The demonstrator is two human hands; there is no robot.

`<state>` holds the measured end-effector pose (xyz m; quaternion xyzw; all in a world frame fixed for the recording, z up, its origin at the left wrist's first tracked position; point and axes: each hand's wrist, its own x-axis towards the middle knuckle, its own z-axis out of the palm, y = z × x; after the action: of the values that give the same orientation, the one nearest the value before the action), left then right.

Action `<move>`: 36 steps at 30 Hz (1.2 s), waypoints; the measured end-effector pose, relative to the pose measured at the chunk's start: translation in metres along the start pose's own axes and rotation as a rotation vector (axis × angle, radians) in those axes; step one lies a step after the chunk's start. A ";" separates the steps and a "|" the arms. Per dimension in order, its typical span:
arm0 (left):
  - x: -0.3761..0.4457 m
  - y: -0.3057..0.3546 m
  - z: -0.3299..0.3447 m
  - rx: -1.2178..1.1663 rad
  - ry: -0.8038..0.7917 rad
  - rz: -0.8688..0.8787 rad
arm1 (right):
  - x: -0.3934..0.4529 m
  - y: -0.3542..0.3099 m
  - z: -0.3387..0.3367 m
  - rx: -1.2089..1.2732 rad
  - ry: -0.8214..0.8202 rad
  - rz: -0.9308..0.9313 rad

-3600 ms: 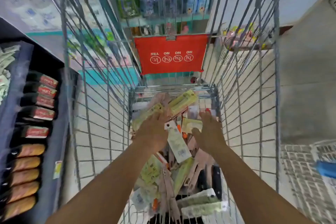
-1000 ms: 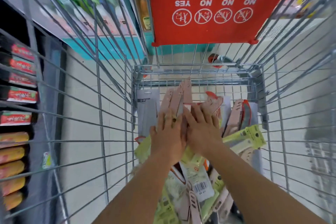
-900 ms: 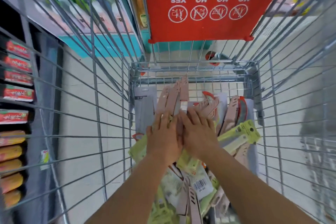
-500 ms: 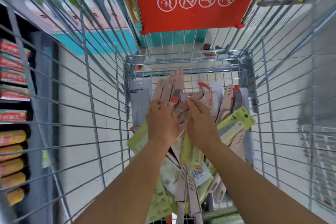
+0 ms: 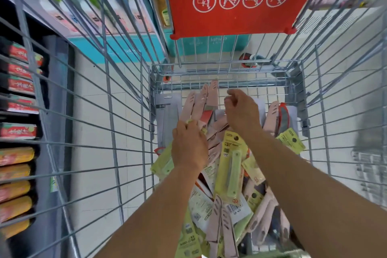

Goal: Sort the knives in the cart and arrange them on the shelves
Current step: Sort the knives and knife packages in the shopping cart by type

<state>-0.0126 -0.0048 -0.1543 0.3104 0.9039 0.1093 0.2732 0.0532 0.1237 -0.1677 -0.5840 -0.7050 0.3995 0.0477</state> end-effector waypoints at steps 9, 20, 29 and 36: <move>0.003 -0.005 0.000 -0.135 0.005 0.036 | 0.059 -0.022 0.016 -0.053 -0.134 0.203; -0.006 -0.008 -0.002 -0.242 0.046 0.036 | 0.058 -0.018 0.013 0.361 -0.269 0.430; -0.011 -0.014 -0.001 -0.262 0.043 0.049 | 0.054 -0.022 0.017 0.414 -0.215 0.368; -0.024 -0.012 0.001 -0.417 0.082 0.053 | 0.024 -0.013 0.000 0.713 -0.275 0.456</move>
<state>-0.0024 -0.0289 -0.1489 0.2659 0.8638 0.3135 0.2914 0.0355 0.1441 -0.1686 -0.6131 -0.3763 0.6918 0.0626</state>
